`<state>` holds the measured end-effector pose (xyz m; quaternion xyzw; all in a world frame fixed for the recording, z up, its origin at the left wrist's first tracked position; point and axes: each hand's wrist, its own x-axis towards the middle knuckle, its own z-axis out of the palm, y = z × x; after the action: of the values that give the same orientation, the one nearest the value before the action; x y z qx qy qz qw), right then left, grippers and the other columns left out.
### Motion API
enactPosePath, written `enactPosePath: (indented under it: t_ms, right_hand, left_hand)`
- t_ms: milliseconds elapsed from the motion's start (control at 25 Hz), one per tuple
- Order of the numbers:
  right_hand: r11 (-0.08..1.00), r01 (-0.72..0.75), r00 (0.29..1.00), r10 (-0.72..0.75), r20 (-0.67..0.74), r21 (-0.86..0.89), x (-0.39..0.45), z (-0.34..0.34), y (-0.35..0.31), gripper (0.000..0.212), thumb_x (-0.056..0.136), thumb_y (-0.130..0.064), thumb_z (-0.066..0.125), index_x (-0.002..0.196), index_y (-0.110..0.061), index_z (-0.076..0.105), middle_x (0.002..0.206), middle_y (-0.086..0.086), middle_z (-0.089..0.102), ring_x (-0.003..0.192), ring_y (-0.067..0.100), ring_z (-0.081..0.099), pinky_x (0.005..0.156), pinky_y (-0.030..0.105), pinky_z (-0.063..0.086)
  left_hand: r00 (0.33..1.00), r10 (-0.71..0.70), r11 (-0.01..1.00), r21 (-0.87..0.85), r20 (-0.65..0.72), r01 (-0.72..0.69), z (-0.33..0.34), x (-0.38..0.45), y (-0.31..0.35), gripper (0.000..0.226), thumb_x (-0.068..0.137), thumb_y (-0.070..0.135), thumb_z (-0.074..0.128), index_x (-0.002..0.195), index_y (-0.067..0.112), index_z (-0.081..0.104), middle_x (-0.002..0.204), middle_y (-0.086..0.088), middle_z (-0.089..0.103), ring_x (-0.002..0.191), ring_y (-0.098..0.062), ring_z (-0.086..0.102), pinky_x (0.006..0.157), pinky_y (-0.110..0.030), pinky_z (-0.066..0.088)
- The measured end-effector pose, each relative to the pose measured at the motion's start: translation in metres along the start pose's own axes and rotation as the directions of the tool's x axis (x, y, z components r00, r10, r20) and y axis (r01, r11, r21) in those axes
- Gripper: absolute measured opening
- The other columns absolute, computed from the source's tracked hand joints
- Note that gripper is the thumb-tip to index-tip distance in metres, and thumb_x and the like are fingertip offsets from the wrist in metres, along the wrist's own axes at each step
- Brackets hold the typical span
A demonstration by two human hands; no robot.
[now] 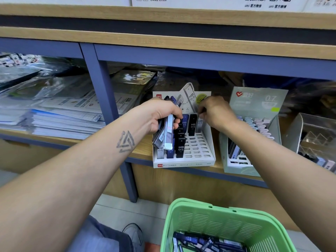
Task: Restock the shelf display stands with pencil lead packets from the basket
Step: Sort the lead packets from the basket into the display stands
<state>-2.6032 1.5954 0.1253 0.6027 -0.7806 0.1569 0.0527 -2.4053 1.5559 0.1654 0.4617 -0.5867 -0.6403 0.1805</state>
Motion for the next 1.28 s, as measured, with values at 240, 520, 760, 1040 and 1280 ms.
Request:
enactPosePath:
  t_ms: [240,520,760,1040,1280]
  right_hand:
    - [0.98,-0.039,0.987,0.008,-0.16,-0.194,-0.008,0.008,-0.003,0.015,0.086,-0.002,0.064,0.096,-0.011,0.07,0.094,0.017,0.07,0.088,0.041,0.067,0.064,0.034,0.044]
    - [0.983,-0.102,0.994,0.096,-0.05,-0.15,-0.027,-0.005,-0.028,0.021,0.086,-0.005,0.061,0.107,-0.004,0.063,0.106,0.019,0.066,0.095,0.041,0.065,0.068,0.035,0.044]
    - [0.402,-0.433,0.886,0.025,0.464,0.806,-0.068,-0.045,-0.055,0.027,0.095,-0.025,0.069,0.107,-0.003,0.059,0.076,0.019,0.073,0.063,0.028,0.071,0.054,0.03,0.054]
    - [0.349,-0.432,0.883,-0.025,0.469,0.832,-0.077,-0.049,-0.051,0.018,0.086,-0.004,0.076,0.096,-0.005,0.062,0.073,0.013,0.071,0.059,0.02,0.068,0.052,0.025,0.055]
    - [0.366,-0.345,0.933,0.229,0.276,0.864,-0.072,-0.061,-0.003,0.024,0.097,0.002,0.058,0.115,-0.007,0.071,0.078,0.008,0.068,0.064,0.01,0.057,0.056,0.018,0.048]
  left_hand:
    - [1.0,0.0,1.0,-0.003,-0.001,0.0,0.001,0.001,-0.001,0.013,0.088,-0.004,0.063,0.079,0.004,0.059,0.061,-0.011,0.057,0.035,-0.014,0.054,0.036,-0.018,0.044]
    - [1.0,-0.021,0.999,-0.026,0.003,0.021,0.003,0.005,-0.003,0.01,0.087,0.0,0.068,0.087,0.005,0.06,0.059,-0.008,0.055,0.036,-0.013,0.053,0.038,-0.018,0.045]
    - [0.986,0.069,0.984,-0.151,-0.151,-0.092,0.012,0.012,-0.007,0.034,0.076,0.003,0.081,0.105,-0.001,0.065,0.067,-0.012,0.067,0.045,-0.019,0.064,0.045,-0.03,0.055]
    - [0.968,0.069,0.975,-0.187,-0.243,-0.117,0.023,0.017,-0.004,0.054,0.072,0.041,0.087,0.102,0.004,0.062,0.067,-0.007,0.061,0.042,-0.018,0.057,0.043,-0.028,0.053]
    - [1.0,0.008,0.971,-0.239,-0.002,-0.009,0.013,0.014,0.002,0.028,0.078,0.033,0.084,0.082,0.014,0.064,0.061,0.0,0.052,0.038,-0.005,0.043,0.034,-0.015,0.038]
